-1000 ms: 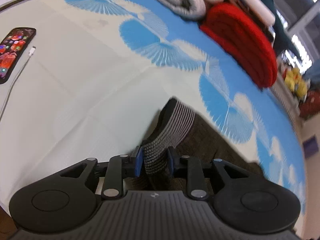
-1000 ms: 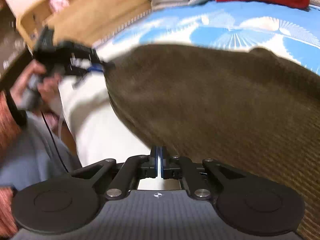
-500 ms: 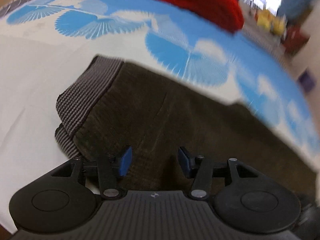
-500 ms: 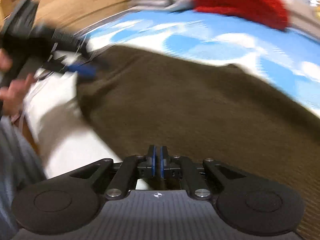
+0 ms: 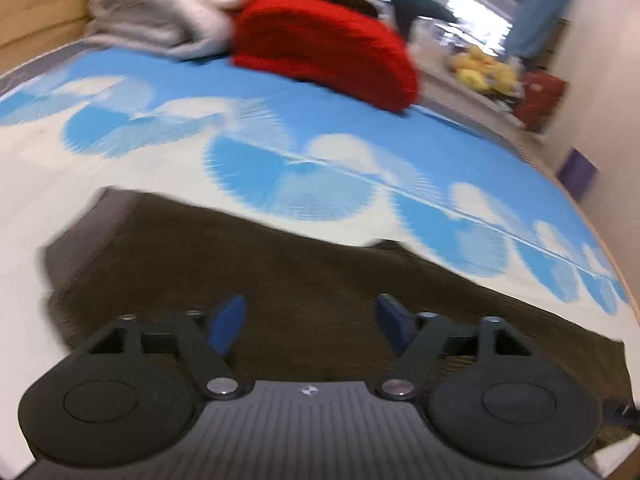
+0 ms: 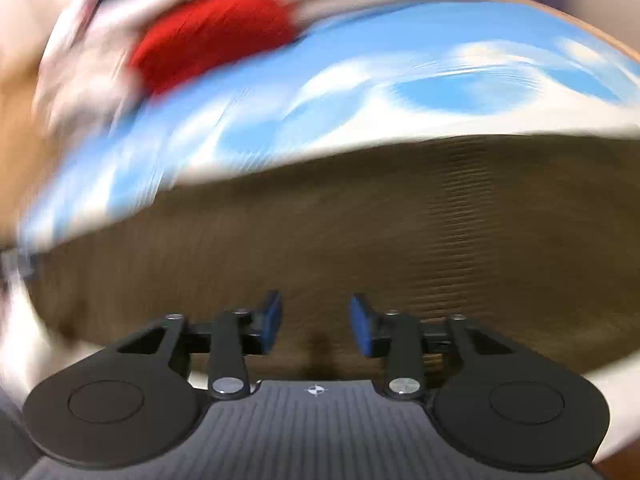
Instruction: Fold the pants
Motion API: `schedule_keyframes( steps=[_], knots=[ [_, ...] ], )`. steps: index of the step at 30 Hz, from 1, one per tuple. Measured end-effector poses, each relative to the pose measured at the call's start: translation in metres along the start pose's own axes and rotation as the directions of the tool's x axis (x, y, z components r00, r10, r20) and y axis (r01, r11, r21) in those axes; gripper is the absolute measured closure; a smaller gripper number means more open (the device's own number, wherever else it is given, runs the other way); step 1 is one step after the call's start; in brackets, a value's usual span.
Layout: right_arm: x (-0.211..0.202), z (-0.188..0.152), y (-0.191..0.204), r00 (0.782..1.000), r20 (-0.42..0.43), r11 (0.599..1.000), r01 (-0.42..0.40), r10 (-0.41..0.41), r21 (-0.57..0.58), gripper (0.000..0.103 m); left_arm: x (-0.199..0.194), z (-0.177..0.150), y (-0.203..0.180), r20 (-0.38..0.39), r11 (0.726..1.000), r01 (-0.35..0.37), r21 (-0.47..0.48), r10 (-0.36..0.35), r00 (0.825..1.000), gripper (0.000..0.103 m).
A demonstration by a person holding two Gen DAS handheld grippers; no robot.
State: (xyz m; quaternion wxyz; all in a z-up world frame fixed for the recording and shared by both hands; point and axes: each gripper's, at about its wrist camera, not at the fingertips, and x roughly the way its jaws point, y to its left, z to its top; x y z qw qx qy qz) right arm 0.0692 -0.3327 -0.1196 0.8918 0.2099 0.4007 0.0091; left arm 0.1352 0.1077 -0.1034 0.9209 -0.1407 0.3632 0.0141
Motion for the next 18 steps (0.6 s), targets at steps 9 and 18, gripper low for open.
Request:
schedule_keyframes(
  steps=[9,18],
  knots=[
    [-0.098,-0.005,-0.154,0.901,0.353,0.85,0.033,-0.253,0.525,0.042,0.041,-0.023,-0.145,-0.121,0.979,0.17,0.117,-0.156,0.98,0.018],
    [-0.111,-0.046,-0.258,0.883,0.233,0.581,0.055,-0.409,0.812,0.042,0.067,-0.083,-0.195,-0.244,0.961,0.216,0.173,-0.171,0.955,0.018]
  ],
)
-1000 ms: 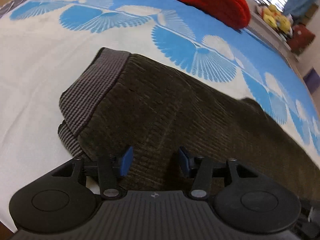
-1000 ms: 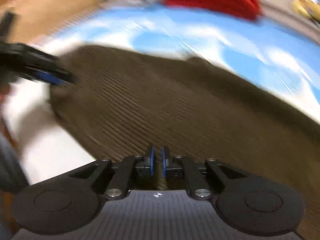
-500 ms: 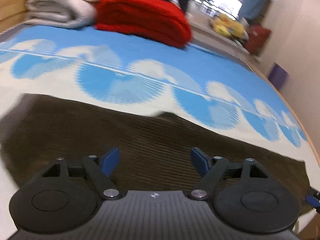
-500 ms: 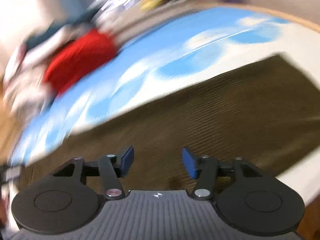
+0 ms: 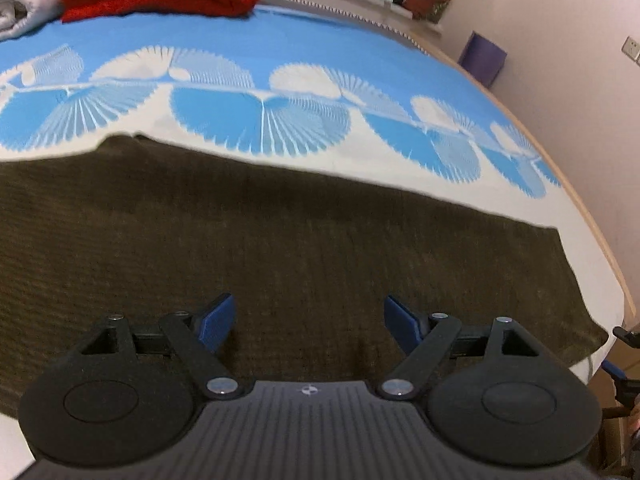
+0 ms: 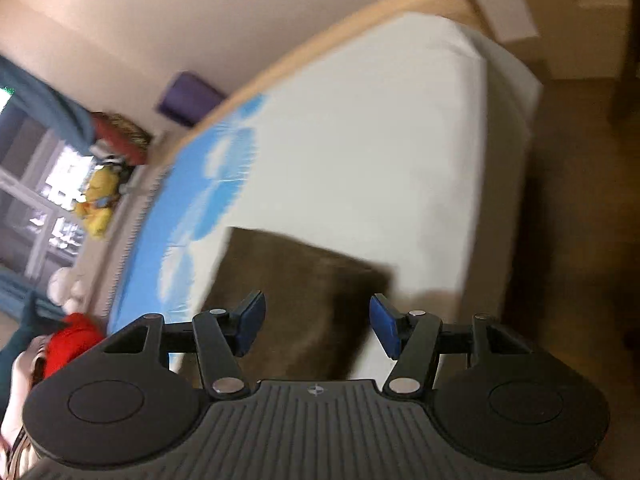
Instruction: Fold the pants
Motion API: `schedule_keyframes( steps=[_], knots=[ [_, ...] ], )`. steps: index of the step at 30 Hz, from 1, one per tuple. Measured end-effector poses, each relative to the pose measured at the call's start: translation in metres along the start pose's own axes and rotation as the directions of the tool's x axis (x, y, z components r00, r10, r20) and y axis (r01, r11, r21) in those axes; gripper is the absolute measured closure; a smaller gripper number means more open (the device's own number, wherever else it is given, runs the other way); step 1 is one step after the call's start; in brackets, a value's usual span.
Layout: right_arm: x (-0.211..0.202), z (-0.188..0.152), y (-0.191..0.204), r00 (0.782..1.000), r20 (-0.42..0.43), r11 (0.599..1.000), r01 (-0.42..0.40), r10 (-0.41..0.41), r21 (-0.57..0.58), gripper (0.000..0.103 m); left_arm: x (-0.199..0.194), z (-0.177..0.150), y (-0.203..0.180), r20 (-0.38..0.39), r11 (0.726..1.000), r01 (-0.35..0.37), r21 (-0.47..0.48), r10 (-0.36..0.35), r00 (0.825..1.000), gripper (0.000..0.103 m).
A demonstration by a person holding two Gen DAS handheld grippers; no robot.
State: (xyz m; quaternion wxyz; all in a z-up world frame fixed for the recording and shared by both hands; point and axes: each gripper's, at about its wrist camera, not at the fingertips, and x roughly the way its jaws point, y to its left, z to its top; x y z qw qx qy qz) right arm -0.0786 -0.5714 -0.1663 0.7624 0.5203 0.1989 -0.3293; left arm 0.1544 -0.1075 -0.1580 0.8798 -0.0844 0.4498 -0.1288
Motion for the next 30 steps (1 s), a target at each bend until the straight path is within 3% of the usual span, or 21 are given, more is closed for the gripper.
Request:
schedule_keyframes(
  steps=[8,14,16,19,24,27,29,30],
  knots=[
    [0.03,0.024,-0.014,0.995,-0.095,0.996,0.032,-0.04,-0.085,0.042,-0.001,-0.014,0.007,-0.03,0.999,-0.012,-0.046,0.011,0.999,0.018],
    [0.043,0.029,-0.02,0.99,-0.119,0.997,-0.08,0.078,-0.011,0.039,-0.005,-0.011,0.004,-0.02,0.998,-0.012,-0.069,0.011,1.0,0.018],
    [0.047,0.031,-0.023,0.987,-0.125,0.994,-0.101,0.104,0.032,0.072,-0.006,-0.011,0.003,-0.02,0.997,-0.015,-0.074,0.014,1.0,0.018],
    [0.047,0.031,-0.022,0.987,-0.121,0.994,-0.104,0.109,0.042,0.073,-0.009,-0.01,0.007,-0.02,0.997,-0.022,-0.08,0.021,1.0,0.018],
    [0.039,0.021,0.02,0.998,-0.039,0.989,-0.052,0.047,-0.141,0.074,-0.015,-0.006,0.022,-0.017,0.992,-0.05,-0.119,0.049,0.999,0.018],
    [0.03,0.001,0.076,0.998,0.057,0.933,-0.019,0.042,-0.359,0.075,-0.022,-0.003,0.034,-0.016,0.988,-0.073,-0.139,0.071,0.997,0.018],
    [0.022,-0.026,0.124,0.989,0.101,0.847,-0.038,0.108,-0.53,0.075,-0.028,-0.001,0.042,-0.01,0.985,-0.086,-0.148,0.085,0.996,0.018],
    [0.017,-0.046,0.15,0.981,0.098,0.778,-0.07,0.167,-0.624,0.075,-0.031,0.0,0.046,-0.005,0.984,-0.091,-0.152,0.091,0.996,0.018]
  ],
)
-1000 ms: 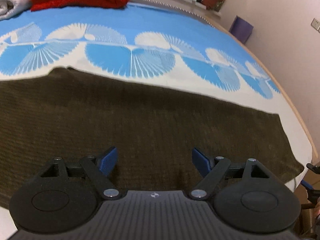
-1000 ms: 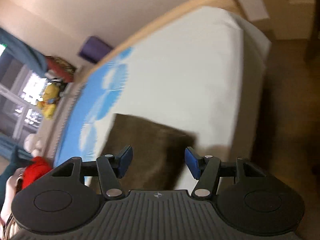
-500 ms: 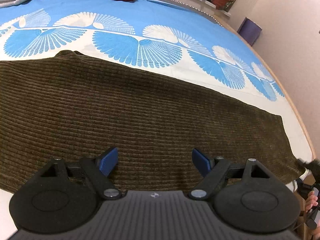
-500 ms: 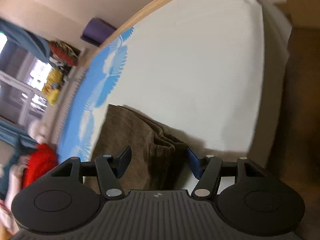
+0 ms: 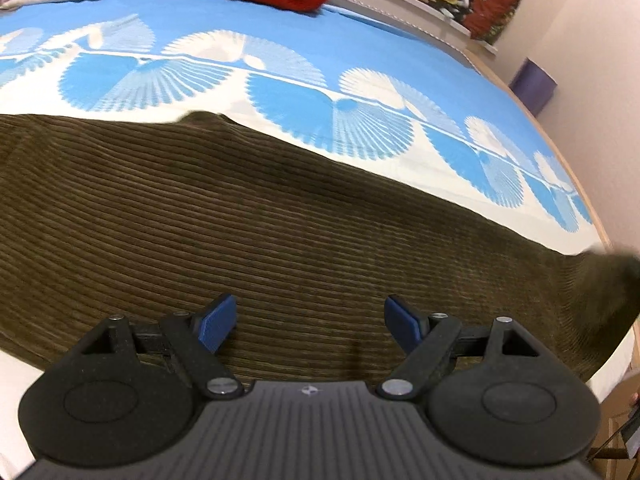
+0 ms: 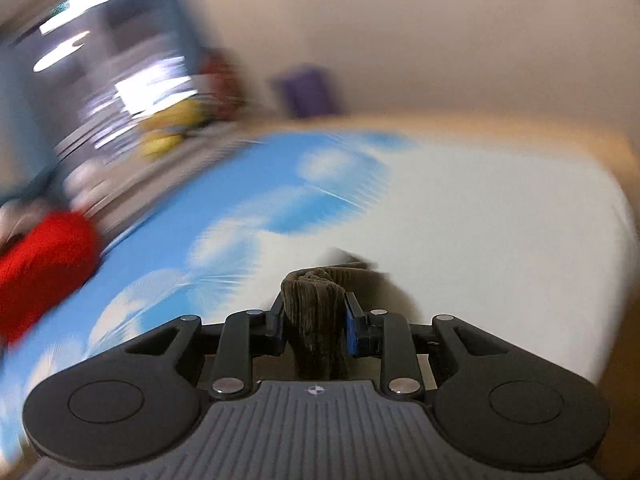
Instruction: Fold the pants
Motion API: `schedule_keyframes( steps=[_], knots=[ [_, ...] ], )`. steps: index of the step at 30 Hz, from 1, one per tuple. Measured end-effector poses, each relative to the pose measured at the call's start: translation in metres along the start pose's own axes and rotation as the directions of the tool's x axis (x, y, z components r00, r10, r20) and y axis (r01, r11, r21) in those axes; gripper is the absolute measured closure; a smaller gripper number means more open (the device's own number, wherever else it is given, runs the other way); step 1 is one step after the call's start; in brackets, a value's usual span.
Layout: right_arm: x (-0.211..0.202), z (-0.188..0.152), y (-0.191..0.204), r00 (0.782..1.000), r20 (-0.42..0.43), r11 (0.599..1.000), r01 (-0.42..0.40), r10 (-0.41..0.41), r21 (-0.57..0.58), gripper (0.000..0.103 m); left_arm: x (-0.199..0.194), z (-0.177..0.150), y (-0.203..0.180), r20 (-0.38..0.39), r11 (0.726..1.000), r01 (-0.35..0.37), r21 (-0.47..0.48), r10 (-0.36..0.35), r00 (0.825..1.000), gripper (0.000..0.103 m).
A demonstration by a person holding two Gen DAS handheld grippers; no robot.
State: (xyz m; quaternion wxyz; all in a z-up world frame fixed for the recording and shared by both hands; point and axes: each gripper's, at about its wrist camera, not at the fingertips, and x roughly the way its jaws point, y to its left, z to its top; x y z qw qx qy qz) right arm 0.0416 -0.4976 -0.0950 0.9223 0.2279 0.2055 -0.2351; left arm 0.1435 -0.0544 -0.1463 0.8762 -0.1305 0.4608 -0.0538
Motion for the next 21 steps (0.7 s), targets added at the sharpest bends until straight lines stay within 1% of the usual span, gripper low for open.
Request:
schedule_keyframes(
  steps=[1,2,3,4,5,6,7,8,9,10,11,12,13,14,15,16,17,19,21],
  knots=[
    [-0.003,-0.002,0.029,0.998,0.019,0.995,-0.053,0.055,-0.09,0.075,-0.002,0.001,0.004,0.006,1.0,-0.004,-0.006,0.004,1.0,0.018],
    [-0.007,-0.009,0.065,0.99,0.019,0.971,-0.133,0.139,-0.197,0.075,-0.005,0.003,0.01,0.013,1.0,-0.01,-0.014,0.01,1.0,0.018],
    [-0.012,-0.02,0.096,0.976,-0.004,0.933,-0.211,0.22,-0.293,0.075,-0.006,0.004,0.015,0.017,1.0,-0.014,-0.023,0.014,1.0,0.018],
    [-0.017,-0.034,0.123,0.955,-0.043,0.878,-0.286,0.292,-0.383,0.075,-0.008,0.004,0.02,0.021,0.999,-0.016,-0.034,0.016,1.0,0.018],
    [-0.022,-0.054,0.152,0.925,-0.108,0.797,-0.37,0.364,-0.477,0.075,-0.008,0.004,0.025,0.022,0.999,-0.016,-0.045,0.017,1.0,0.018],
    [-0.025,-0.078,0.174,0.891,-0.194,0.709,-0.445,0.41,-0.547,0.075,-0.007,0.004,0.031,0.021,0.998,-0.016,-0.054,0.017,1.0,0.018],
    [-0.026,-0.098,0.189,0.864,-0.276,0.629,-0.497,0.422,-0.598,0.075,-0.006,0.003,0.035,0.016,0.998,-0.014,-0.062,0.015,1.0,0.018],
    [-0.025,-0.127,0.204,0.832,-0.377,0.529,-0.551,0.407,-0.645,0.075,-0.005,0.001,0.039,0.009,0.997,-0.01,-0.071,0.011,1.0,0.018],
    [-0.024,-0.153,0.212,0.805,-0.46,0.447,-0.591,0.374,-0.671,0.075,-0.003,-0.002,0.042,0.002,0.997,0.002,-0.083,-0.002,1.0,0.018],
    [-0.024,-0.171,0.215,0.782,-0.518,0.378,-0.622,0.347,-0.686,0.074,-0.002,-0.004,0.044,-0.004,0.995,0.019,-0.093,-0.02,1.0,0.018],
    [-0.029,-0.19,0.215,0.786,-0.525,0.304,-0.613,0.327,-0.729,0.074,-0.001,-0.006,0.045,-0.009,0.994,0.036,-0.1,-0.037,0.999,0.018],
    [-0.035,-0.198,0.213,0.804,-0.489,0.261,-0.579,0.338,-0.772,0.074,0.0,-0.009,0.045,-0.012,0.993,0.052,-0.104,-0.054,0.998,0.018],
    [-0.036,-0.198,0.212,0.807,-0.479,0.246,-0.57,0.344,-0.784,0.074,0.001,-0.01,0.044,-0.015,0.993,0.061,-0.103,-0.063,0.998,0.018],
    [-0.033,-0.191,0.21,0.798,-0.491,0.291,-0.591,0.35,-0.752,0.073,0.002,-0.011,0.042,-0.019,0.993,0.066,-0.098,-0.068,0.997,0.018],
    [-0.028,-0.182,0.207,0.786,-0.508,0.347,-0.614,0.353,-0.709,0.073,0.002,-0.012,0.039,-0.021,0.993,0.069,-0.092,-0.071,0.997,0.018],
    [-0.027,-0.178,0.204,0.776,-0.519,0.382,-0.629,0.357,-0.677,0.073,0.002,-0.012,0.037,-0.021,0.994,0.073,-0.086,-0.075,0.997,0.018],
    [-0.027,-0.173,0.203,0.773,-0.518,0.4,-0.634,0.366,-0.662,0.073,0.001,-0.012,0.036,-0.018,0.994,0.078,-0.081,-0.08,0.997,0.018],
    [-0.039,-0.17,0.199,0.773,-0.492,0.406,-0.631,0.401,-0.661,0.073,-0.002,-0.012,0.035,-0.002,0.994,0.078,-0.075,-0.079,0.997,0.018],
    [-0.05,-0.159,0.196,0.768,-0.436,0.417,-0.628,0.47,-0.657,0.074,-0.004,-0.012,0.036,0.01,0.995,0.066,-0.079,-0.066,0.998,0.018]
  ],
)
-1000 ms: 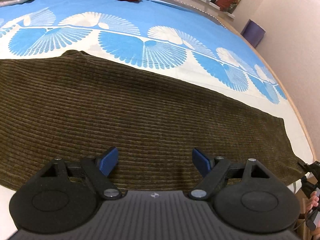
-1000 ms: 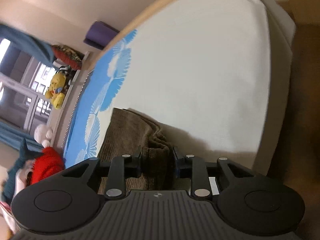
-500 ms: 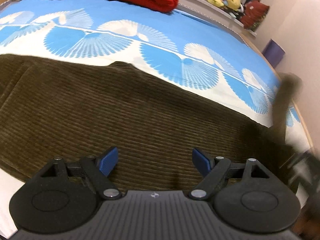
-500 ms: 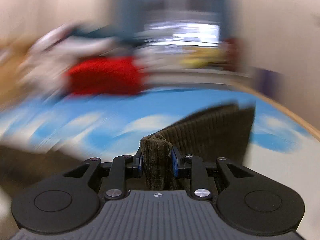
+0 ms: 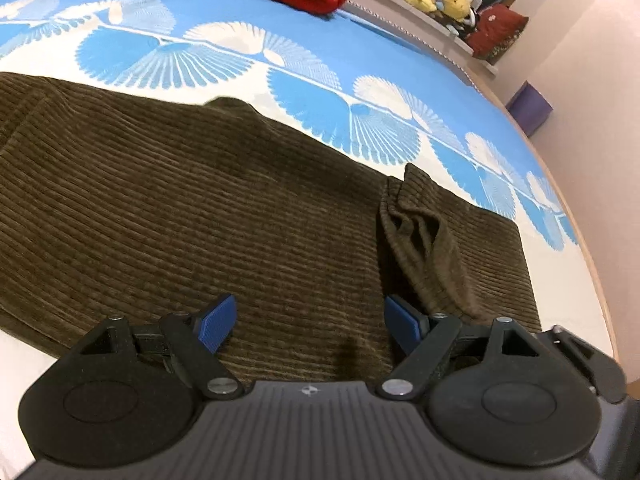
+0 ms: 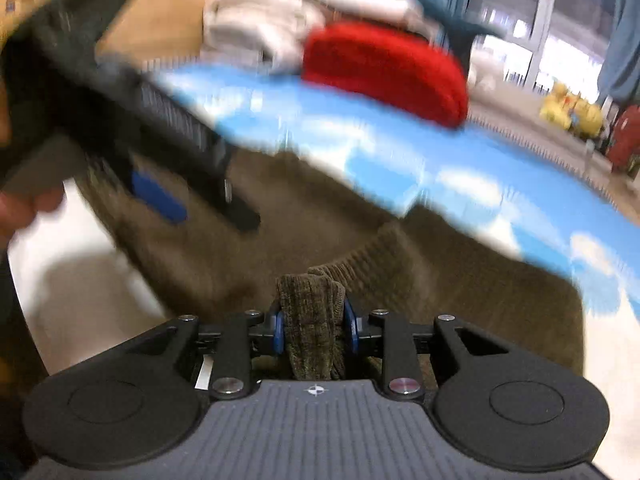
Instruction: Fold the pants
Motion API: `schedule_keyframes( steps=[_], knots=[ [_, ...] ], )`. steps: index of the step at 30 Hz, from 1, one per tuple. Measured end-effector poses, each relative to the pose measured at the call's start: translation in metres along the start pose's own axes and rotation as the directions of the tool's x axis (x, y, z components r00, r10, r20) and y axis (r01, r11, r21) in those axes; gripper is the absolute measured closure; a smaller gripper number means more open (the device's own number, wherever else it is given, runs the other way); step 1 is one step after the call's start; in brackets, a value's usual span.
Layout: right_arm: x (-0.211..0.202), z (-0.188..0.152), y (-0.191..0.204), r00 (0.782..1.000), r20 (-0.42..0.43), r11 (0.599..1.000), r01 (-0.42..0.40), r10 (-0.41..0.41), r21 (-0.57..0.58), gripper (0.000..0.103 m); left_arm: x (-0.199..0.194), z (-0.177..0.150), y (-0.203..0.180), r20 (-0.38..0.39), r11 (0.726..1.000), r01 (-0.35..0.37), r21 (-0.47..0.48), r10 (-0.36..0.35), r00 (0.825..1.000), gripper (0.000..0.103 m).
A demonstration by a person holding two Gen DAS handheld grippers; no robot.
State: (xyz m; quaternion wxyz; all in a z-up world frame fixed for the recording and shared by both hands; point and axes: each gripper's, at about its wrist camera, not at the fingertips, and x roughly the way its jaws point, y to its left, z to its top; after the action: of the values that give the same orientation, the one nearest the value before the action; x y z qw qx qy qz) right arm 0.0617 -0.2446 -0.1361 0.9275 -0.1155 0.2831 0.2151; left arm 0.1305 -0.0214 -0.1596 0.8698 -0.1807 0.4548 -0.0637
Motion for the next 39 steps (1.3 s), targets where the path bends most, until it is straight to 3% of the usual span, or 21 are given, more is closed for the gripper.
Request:
schedule_keyframes(
  steps=[2,5,8,13,19,22,25,28,30,33,36,39],
  knots=[
    [-0.004,0.006,-0.004,1.0,0.025,0.999,-0.006,0.005,0.037,0.073,0.001,0.0,0.002,-0.005,1.0,-0.012,-0.014,0.012,1.0,0.018],
    [0.013,-0.001,0.004,0.996,-0.09,1.0,-0.027,0.028,0.016,0.073,0.0,-0.003,0.004,-0.01,1.0,-0.007,-0.02,0.007,1.0,0.018],
    [0.013,-0.01,0.014,0.994,-0.106,0.998,-0.041,0.036,-0.038,0.072,0.001,-0.005,0.002,-0.008,1.0,-0.009,-0.011,0.009,1.0,0.018],
    [-0.005,0.008,-0.01,1.0,0.013,0.989,-0.018,0.017,0.149,0.074,-0.003,-0.005,0.001,0.005,1.0,-0.022,-0.016,0.023,1.0,0.018],
    [-0.009,0.051,-0.03,0.981,0.146,0.97,0.09,-0.125,0.225,0.074,-0.013,0.003,0.03,0.021,0.994,-0.079,-0.078,0.081,0.996,0.018],
    [-0.01,0.061,-0.018,0.977,0.194,0.982,0.049,-0.085,0.181,0.074,-0.016,0.006,0.046,0.019,0.989,-0.1,-0.105,0.102,0.995,0.018],
    [0.003,0.046,0.019,0.997,0.069,0.999,-0.04,0.04,0.01,0.074,-0.011,0.008,0.054,-0.013,0.99,-0.069,-0.126,0.068,0.998,0.018],
    [0.026,0.008,0.051,0.981,-0.161,0.98,-0.132,0.107,-0.152,0.073,-0.001,0.009,0.049,-0.041,0.992,-0.007,-0.125,0.002,0.999,0.018],
    [0.024,0.002,0.054,0.986,-0.136,0.975,-0.12,0.096,-0.186,0.073,0.009,0.013,0.038,-0.068,0.992,0.044,-0.114,-0.052,0.996,0.018],
    [0.023,0.009,0.034,0.979,-0.147,0.99,-0.143,0.139,-0.018,0.073,0.023,0.027,0.022,-0.089,0.992,0.099,-0.079,-0.106,0.99,0.018],
    [0.019,0.008,0.033,0.981,-0.136,0.989,-0.145,0.142,-0.018,0.072,0.028,0.034,0.012,-0.11,0.996,0.081,-0.034,-0.084,0.99,0.018],
    [0.017,0.004,0.038,0.978,-0.139,0.986,-0.161,0.153,-0.046,0.059,0.025,0.026,0.015,-0.097,0.997,0.076,-0.034,-0.079,0.992,0.018]
  ],
)
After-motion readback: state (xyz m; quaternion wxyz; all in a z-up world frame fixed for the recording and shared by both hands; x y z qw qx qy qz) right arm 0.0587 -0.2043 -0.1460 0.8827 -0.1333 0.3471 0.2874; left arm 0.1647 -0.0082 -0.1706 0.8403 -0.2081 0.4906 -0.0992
